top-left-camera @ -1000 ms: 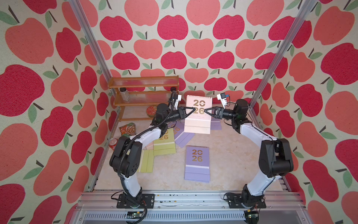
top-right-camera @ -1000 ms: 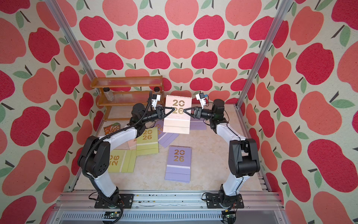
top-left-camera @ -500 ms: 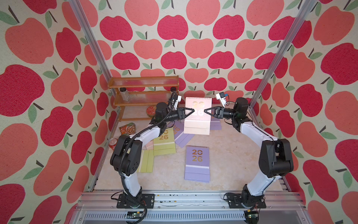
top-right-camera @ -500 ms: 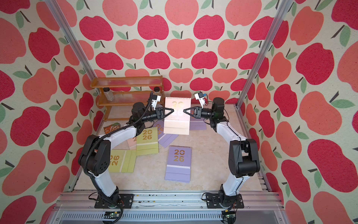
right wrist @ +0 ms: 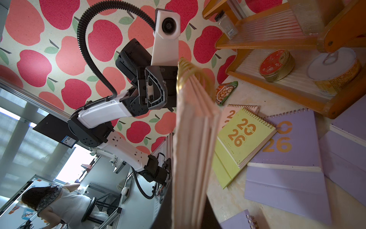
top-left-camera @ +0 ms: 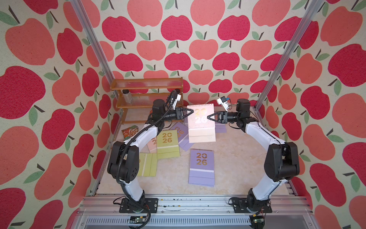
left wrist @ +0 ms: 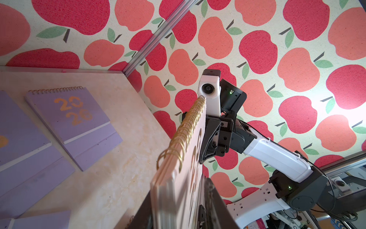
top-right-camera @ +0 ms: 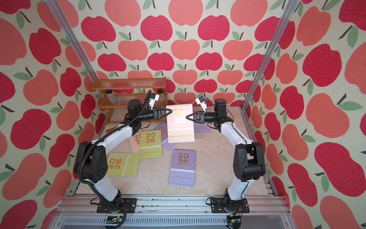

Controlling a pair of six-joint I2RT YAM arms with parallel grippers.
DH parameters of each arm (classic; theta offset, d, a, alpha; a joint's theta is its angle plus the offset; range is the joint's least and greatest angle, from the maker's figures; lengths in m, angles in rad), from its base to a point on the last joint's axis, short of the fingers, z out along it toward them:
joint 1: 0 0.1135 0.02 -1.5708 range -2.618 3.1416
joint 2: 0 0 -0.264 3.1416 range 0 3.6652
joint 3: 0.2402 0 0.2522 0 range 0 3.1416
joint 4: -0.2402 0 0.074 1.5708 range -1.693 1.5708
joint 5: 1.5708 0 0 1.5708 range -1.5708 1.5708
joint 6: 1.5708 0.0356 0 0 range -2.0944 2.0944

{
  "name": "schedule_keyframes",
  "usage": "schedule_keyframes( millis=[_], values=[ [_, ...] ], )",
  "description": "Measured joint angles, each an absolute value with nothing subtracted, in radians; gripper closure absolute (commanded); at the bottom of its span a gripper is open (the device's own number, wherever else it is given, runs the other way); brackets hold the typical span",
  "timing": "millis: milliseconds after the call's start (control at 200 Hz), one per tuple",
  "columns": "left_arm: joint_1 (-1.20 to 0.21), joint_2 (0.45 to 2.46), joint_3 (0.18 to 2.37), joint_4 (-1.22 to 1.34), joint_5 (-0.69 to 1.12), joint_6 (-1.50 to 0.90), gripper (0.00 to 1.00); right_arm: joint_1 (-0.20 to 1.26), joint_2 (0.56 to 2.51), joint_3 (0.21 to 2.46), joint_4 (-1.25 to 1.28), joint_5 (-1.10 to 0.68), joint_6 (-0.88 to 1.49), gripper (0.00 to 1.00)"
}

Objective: Stack the calendars
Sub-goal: Place the calendar at the calendar.

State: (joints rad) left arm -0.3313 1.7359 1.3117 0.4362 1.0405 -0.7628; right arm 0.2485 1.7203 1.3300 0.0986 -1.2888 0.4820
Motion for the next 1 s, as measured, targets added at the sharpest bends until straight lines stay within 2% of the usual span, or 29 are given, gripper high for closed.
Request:
schedule_keyframes(
  millis=[155,185,220,280,370,415,455,735,1000],
  values=[
    [-0.331,1.736,1.316,0.434,1.066,-0.756,0.84,0.257,1.721,1.372,0.000,-1.301,0.407,1.00],
    [-0.331,1.736,1.316,0.435,1.072,-0.756,0.89,0.256,1.721,1.375,-0.012,-1.300,0.398,1.00],
    [-0.331,1.736,1.317,0.437,1.083,-0.754,1.00,0.256,1.721,1.376,-0.025,-1.300,0.392,1.00],
    [-0.331,1.736,1.319,0.435,1.093,-0.748,1.00,0.254,1.723,1.377,-0.037,-1.308,0.382,1.00],
    [-0.331,1.736,1.319,0.434,1.103,-0.742,1.00,0.255,1.724,1.377,-0.049,-1.308,0.373,0.62],
    [-0.332,1.736,1.321,0.435,1.113,-0.740,1.00,0.257,1.724,1.377,-0.061,-1.299,0.363,0.52],
    [-0.335,1.736,1.321,0.434,1.118,-0.737,1.00,0.258,1.724,1.377,-0.071,-1.295,0.346,0.48],
    [-0.335,1.736,1.331,0.406,1.164,-0.729,1.00,0.262,1.705,1.348,-0.106,-1.292,0.287,0.47],
    [-0.310,1.736,1.337,0.400,1.164,-0.730,1.00,0.262,1.641,1.215,0.018,-1.282,0.342,0.50]
  ],
)
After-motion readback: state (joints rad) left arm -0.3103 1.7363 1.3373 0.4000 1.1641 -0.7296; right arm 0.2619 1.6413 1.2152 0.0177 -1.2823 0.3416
